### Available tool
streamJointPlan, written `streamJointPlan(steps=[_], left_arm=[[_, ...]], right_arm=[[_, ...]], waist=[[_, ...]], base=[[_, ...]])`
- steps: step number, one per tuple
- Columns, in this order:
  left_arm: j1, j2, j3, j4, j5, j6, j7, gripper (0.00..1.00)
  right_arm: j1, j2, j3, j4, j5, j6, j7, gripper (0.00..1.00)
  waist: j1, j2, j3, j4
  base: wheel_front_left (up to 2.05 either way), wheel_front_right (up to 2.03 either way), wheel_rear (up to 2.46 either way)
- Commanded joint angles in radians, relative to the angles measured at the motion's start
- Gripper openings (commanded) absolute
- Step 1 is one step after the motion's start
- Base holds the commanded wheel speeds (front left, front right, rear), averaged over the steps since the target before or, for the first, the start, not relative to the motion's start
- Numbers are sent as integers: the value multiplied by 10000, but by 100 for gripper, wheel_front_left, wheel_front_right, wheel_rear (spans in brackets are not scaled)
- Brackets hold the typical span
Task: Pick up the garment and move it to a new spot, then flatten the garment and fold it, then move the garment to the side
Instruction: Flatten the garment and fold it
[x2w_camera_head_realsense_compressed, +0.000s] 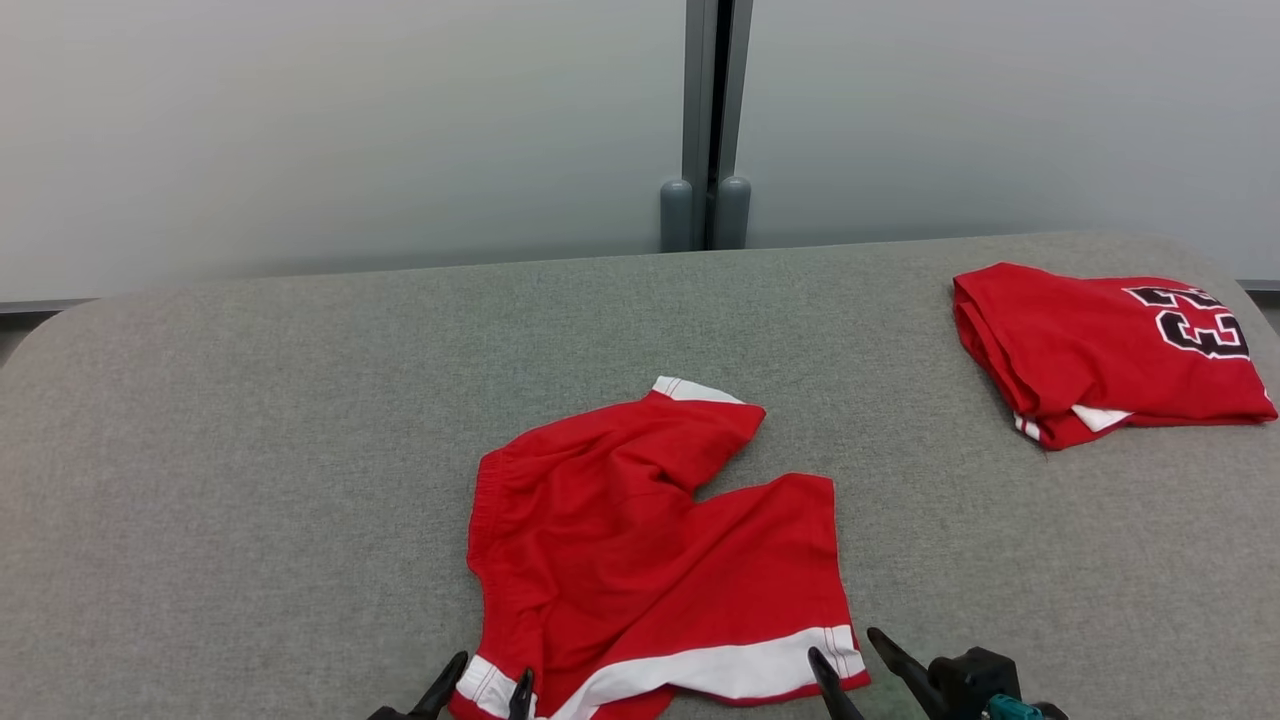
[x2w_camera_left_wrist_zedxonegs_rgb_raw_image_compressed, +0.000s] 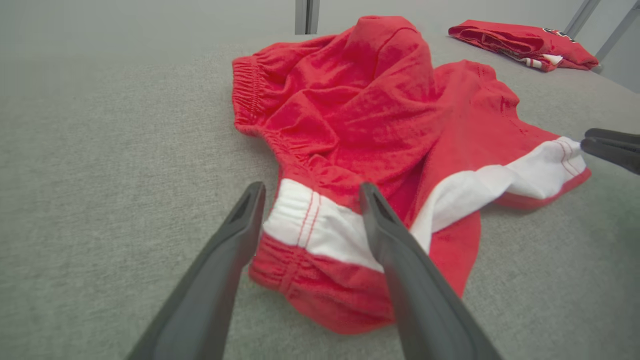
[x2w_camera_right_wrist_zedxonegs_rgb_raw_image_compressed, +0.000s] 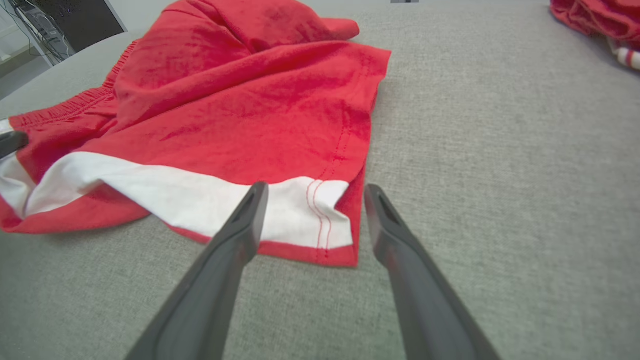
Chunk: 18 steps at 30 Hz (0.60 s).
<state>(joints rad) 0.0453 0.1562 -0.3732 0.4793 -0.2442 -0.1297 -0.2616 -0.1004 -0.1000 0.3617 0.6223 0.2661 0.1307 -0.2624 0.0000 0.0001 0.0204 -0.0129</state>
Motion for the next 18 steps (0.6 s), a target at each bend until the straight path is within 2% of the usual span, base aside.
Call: streamJointPlan(steps=[1,18], left_arm=[[-196,96,-103,88,-108,-11,-44,100],[-1017,391,-1606,1023,-934,-11,-44,100]], right_arm=[[-178,-69,79,90,83,1,-34,100],[-1217,-207,1558,1376,889,1,-32,100]], waist=[[0,-1,22,31],[0,-1,164,109]], base=[[0,0,0],[0,0,0]])
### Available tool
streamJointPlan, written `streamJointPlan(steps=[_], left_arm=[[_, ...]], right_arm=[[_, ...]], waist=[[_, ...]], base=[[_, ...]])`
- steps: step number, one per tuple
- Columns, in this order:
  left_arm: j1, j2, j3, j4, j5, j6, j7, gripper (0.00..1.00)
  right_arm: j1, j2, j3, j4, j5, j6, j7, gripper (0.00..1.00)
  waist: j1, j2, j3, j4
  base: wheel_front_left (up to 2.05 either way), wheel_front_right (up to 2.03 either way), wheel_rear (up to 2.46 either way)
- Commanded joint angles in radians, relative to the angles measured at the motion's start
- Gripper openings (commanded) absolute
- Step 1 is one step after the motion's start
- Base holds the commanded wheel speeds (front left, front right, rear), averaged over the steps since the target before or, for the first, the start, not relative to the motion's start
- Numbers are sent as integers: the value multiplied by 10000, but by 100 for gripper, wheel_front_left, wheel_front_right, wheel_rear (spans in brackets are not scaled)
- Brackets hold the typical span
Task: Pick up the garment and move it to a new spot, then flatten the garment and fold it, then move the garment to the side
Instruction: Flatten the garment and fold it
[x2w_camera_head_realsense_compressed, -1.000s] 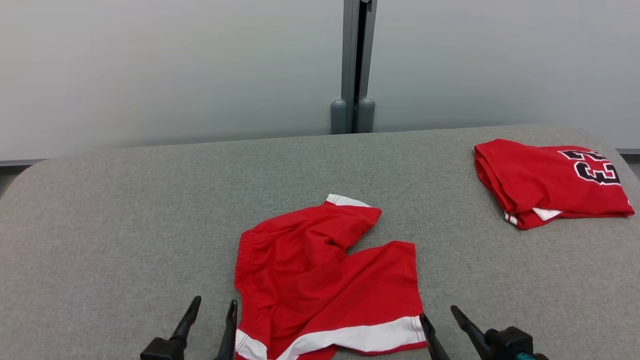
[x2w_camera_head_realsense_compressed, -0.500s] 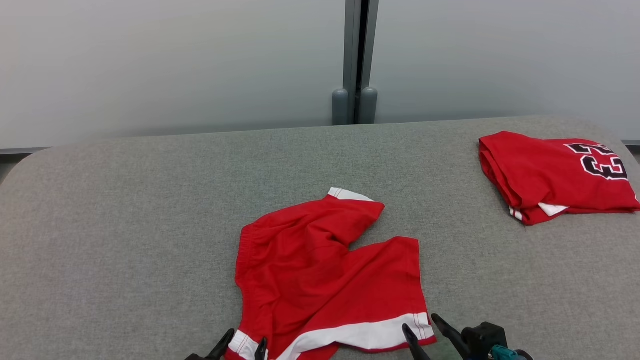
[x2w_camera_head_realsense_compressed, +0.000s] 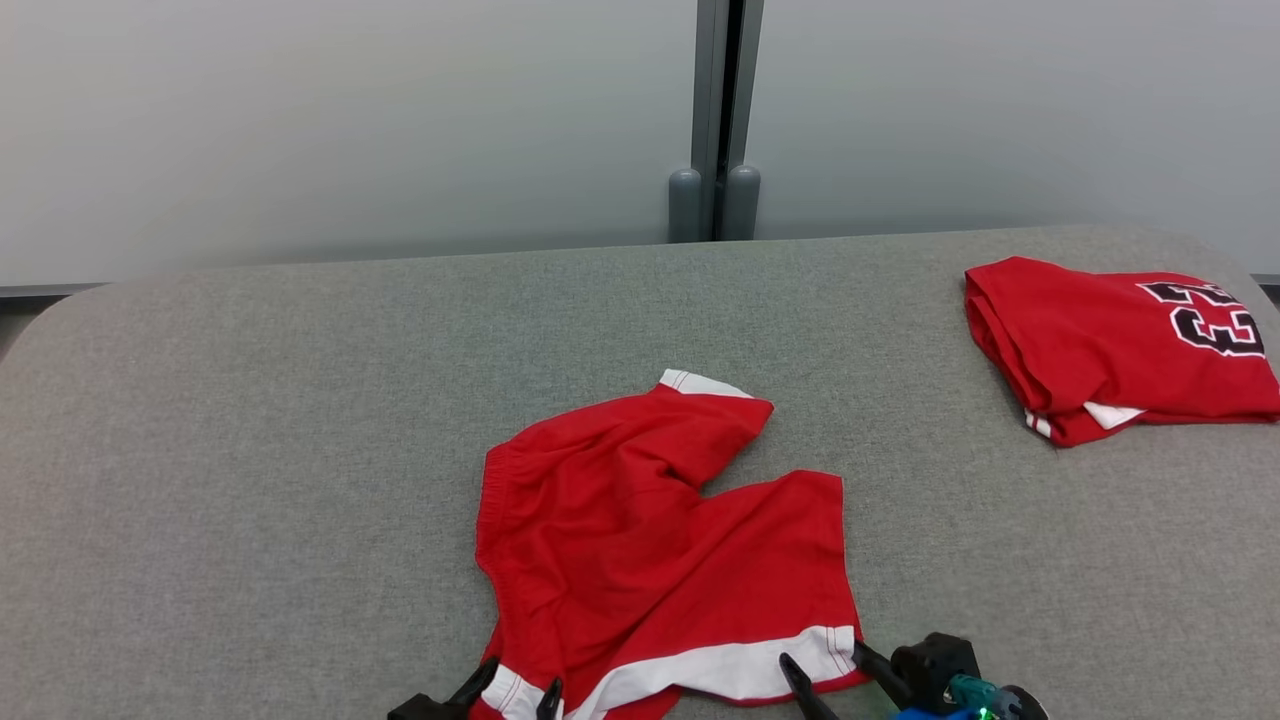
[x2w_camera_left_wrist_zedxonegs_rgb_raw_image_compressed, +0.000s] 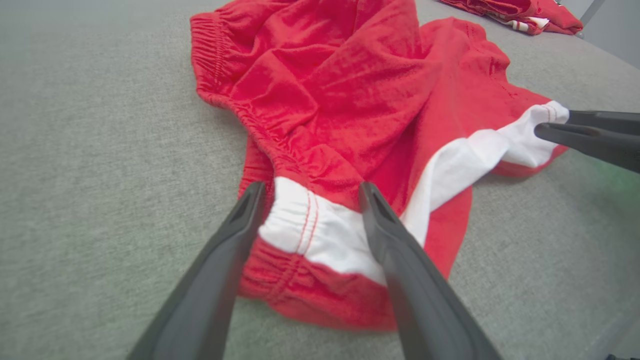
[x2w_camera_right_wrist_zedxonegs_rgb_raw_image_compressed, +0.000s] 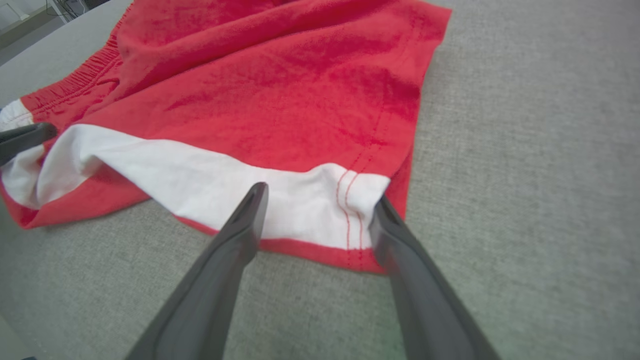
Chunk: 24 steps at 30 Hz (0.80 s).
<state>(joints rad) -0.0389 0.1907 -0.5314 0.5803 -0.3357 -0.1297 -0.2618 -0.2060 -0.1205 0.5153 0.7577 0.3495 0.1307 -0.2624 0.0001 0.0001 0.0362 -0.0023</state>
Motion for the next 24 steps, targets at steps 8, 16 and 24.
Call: streamJointPlan(steps=[8,16,24], left_arm=[[-657,177,-715,574,-680,-11,-42,0],[-931,255,-623,68,-1345,-11,-43,0],[-1339,592,-135,-1687,-2527,-11,-43,0]], right_arm=[[-729,-23,476,260,580,1,-34,0],[-530,-253,25,-859,653,1,-32,0],[-804,-690,-642,-2646,672,1,-32,0]], waist=[[-1,-1,119,-3],[-1,-1,181,21],[-1,-1,254,-112]], base=[[0,0,0],[0,0,0],[0,0,0]])
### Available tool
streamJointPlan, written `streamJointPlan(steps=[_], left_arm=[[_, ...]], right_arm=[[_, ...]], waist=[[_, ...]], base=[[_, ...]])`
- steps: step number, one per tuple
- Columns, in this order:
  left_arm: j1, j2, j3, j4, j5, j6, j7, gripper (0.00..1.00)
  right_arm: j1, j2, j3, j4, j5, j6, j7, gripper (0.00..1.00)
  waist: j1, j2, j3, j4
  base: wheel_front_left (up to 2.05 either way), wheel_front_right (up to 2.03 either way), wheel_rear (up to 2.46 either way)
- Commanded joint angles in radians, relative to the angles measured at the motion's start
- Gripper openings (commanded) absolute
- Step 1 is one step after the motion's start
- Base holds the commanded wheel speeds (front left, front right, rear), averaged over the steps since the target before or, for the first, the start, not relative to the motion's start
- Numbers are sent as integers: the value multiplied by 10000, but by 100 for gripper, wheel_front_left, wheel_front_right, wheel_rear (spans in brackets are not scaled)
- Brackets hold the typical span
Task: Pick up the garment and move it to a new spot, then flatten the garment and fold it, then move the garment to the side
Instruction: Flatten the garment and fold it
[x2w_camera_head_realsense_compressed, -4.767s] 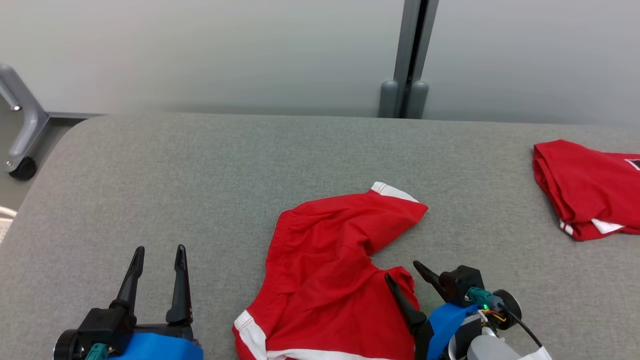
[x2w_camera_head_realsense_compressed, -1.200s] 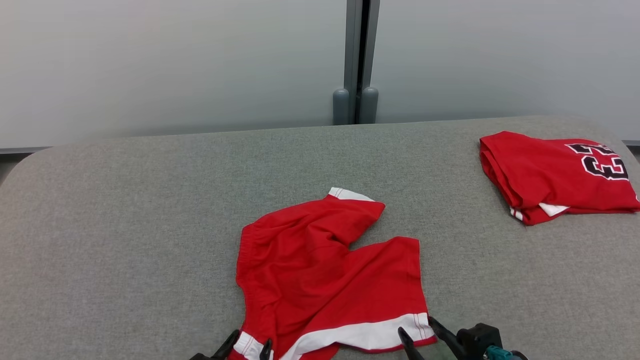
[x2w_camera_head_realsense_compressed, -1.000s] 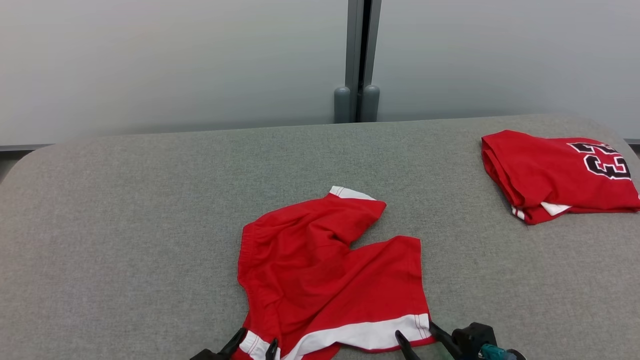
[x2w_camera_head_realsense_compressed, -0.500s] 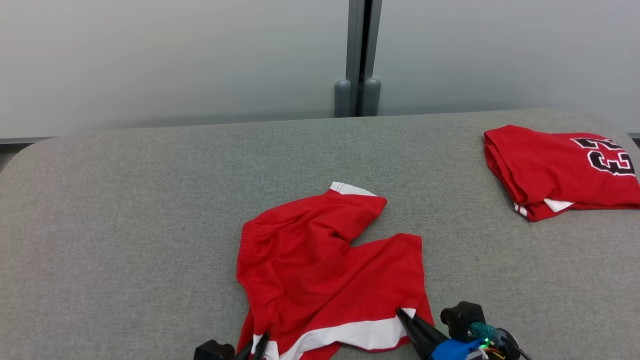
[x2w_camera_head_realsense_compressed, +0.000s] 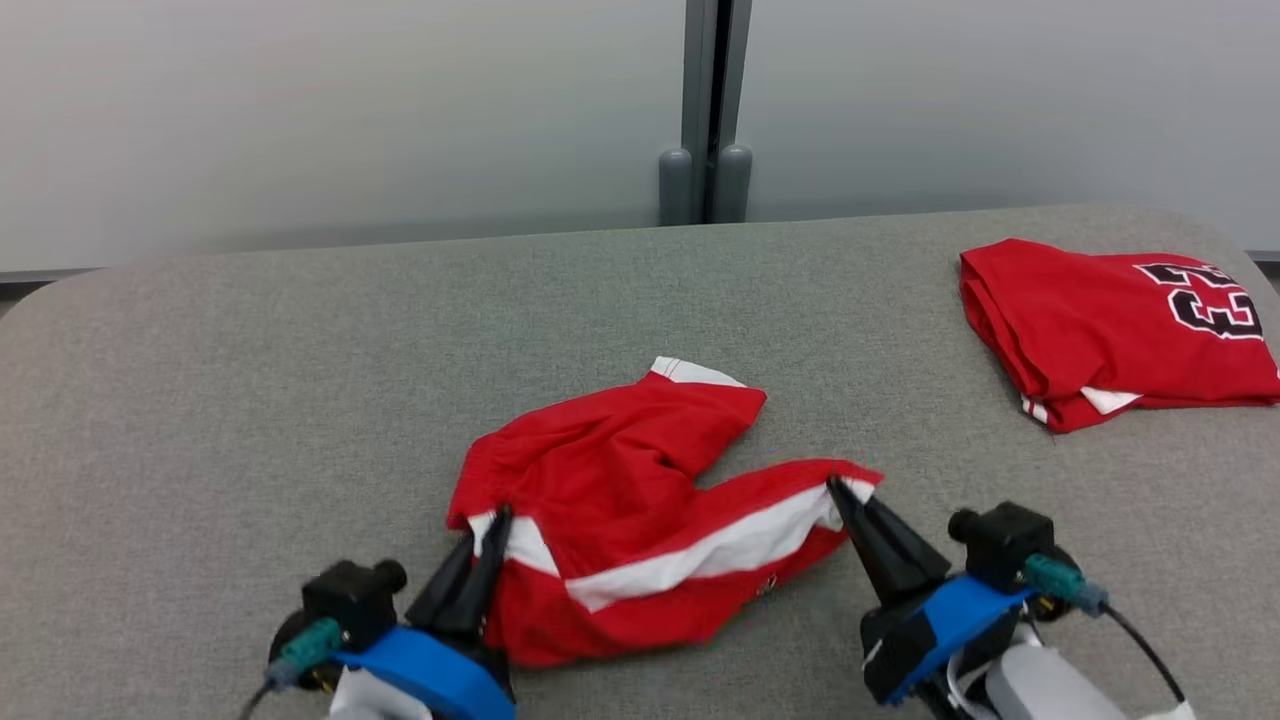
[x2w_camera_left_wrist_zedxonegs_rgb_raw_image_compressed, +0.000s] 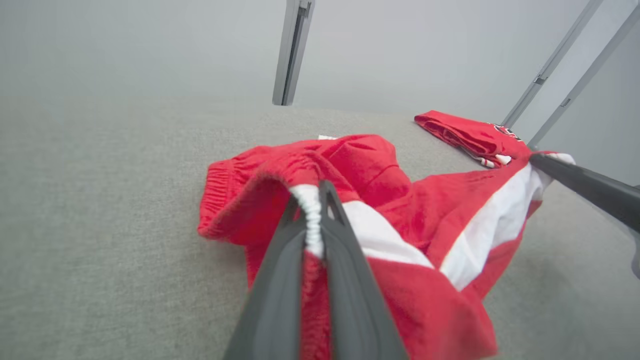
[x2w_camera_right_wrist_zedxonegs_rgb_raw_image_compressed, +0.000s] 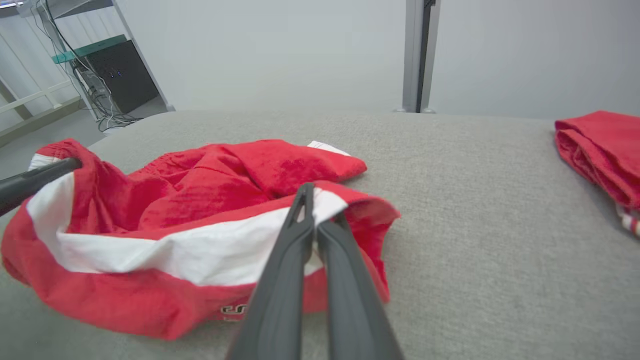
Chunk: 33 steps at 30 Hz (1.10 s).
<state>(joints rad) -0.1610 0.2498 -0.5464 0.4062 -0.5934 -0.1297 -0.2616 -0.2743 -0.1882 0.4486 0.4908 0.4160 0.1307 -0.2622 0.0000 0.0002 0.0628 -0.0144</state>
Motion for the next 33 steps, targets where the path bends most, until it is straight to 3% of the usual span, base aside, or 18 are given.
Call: streamJointPlan(steps=[1,8,18,23,29,33], left_arm=[[-287,58,98,-117,-64,-11,-45,0],[-2940,631,349,-390,-576,-11,94,0],[-8479,972,756,549,-1576,-11,884,0],[-10822,1028,321,1434,-1496,-11,897,0],[-12439,850,-101,2401,-1816,-11,392,0],[-12249,861,-639,2685,-2175,-11,122,0]], right_arm=[[-322,-44,-46,-118,23,1,-36,0],[-2775,-14,-174,-106,411,1,-34,0],[-8420,396,-331,1960,1666,1,-34,0],[-10675,499,-624,2752,1957,3,-34,0],[-11941,631,-955,3126,1814,3,-34,0],[-11497,585,-676,2998,1862,1,-34,0]], waist=[[0,-2,34,-5],[0,-2,700,-119],[0,-2,2752,-427],[0,-2,3406,-532],[0,-2,3590,-610],[0,-2,3567,-573]], base=[[0,0,0],[0,0,0],[0,0,0],[0,0,0],[0,0,0],[0,0,0]])
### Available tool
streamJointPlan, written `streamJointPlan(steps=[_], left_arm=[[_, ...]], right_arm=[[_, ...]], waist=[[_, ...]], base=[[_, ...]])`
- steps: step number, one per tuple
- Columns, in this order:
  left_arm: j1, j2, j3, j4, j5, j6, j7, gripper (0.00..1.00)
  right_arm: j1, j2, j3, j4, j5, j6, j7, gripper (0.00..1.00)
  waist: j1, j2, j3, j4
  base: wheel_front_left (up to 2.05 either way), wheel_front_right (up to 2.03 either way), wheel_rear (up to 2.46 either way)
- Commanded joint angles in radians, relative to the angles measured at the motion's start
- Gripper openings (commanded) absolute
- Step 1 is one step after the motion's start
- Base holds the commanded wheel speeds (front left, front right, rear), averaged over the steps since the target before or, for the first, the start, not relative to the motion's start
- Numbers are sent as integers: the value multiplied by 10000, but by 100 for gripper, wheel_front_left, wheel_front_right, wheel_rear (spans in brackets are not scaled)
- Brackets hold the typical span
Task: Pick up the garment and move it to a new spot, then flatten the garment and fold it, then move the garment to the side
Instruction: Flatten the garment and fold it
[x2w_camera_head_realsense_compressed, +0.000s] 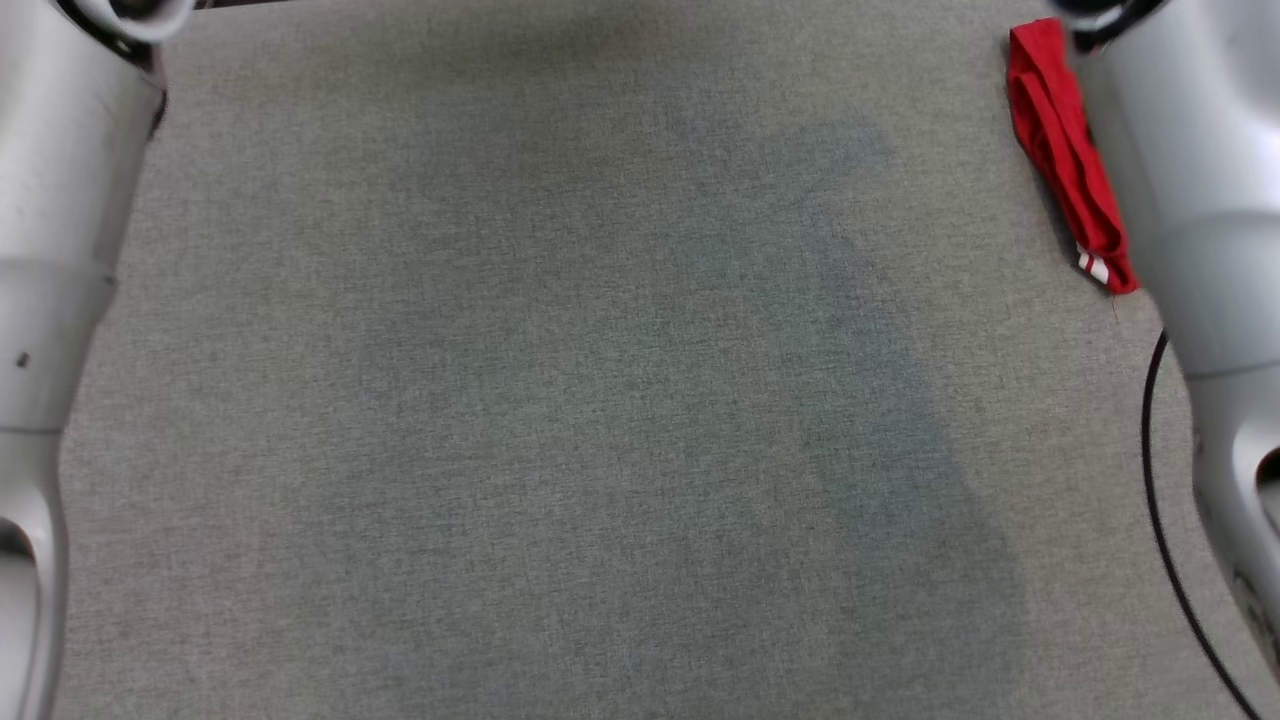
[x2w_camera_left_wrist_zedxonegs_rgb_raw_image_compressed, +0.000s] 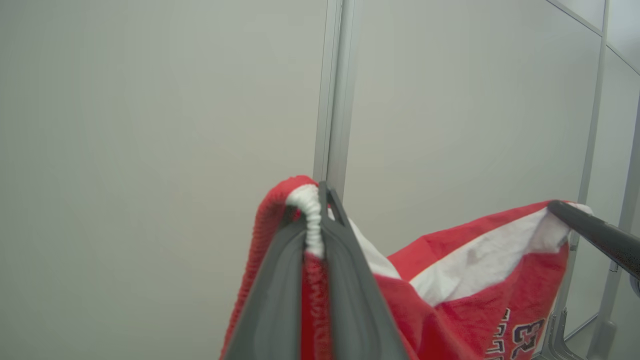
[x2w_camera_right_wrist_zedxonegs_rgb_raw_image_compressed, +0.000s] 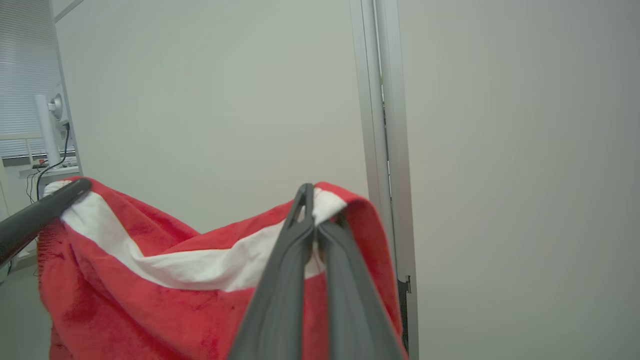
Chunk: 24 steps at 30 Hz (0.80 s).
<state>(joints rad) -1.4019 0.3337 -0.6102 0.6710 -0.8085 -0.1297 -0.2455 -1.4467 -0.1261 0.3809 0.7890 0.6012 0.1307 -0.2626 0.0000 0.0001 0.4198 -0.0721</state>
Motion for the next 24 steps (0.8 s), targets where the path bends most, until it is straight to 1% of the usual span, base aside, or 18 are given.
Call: streamJointPlan(steps=[1,5,7,14,15,18,24], left_arm=[[390,31,-114,74,-111,-11,-80,0],[1558,-13,-383,-100,-462,-11,-194,0],[2286,24,-77,-477,-512,-11,-204,0],[5868,-45,980,-1776,247,-11,-201,0],[6347,-78,1123,-1969,366,-11,-203,0],[7740,-183,1442,-2500,703,-11,-201,0],[10015,-449,1867,-3207,1223,-11,-204,0]], right_arm=[[480,-65,99,-24,65,1,-29,0],[1679,-196,592,-435,278,1,-31,0],[2425,-334,779,-722,415,1,-32,0],[5488,-755,1512,-1963,727,3,-32,0],[5902,-824,1481,-2130,826,1,-32,0],[7085,-918,1465,-2570,1086,3,-32,0],[8977,-1347,1934,-3155,1401,3,-31,0]], waist=[[0,-1,-27,19],[0,-1,-122,105],[0,-1,-146,154],[0,-1,-547,203],[0,-1,-643,218],[0,-1,-977,218],[0,-1,-1718,271]], base=[[0,0,0],[0,0,0],[0,0,0],[0,0,0],[0,0,0],[0,0,0],[0,0,0]])
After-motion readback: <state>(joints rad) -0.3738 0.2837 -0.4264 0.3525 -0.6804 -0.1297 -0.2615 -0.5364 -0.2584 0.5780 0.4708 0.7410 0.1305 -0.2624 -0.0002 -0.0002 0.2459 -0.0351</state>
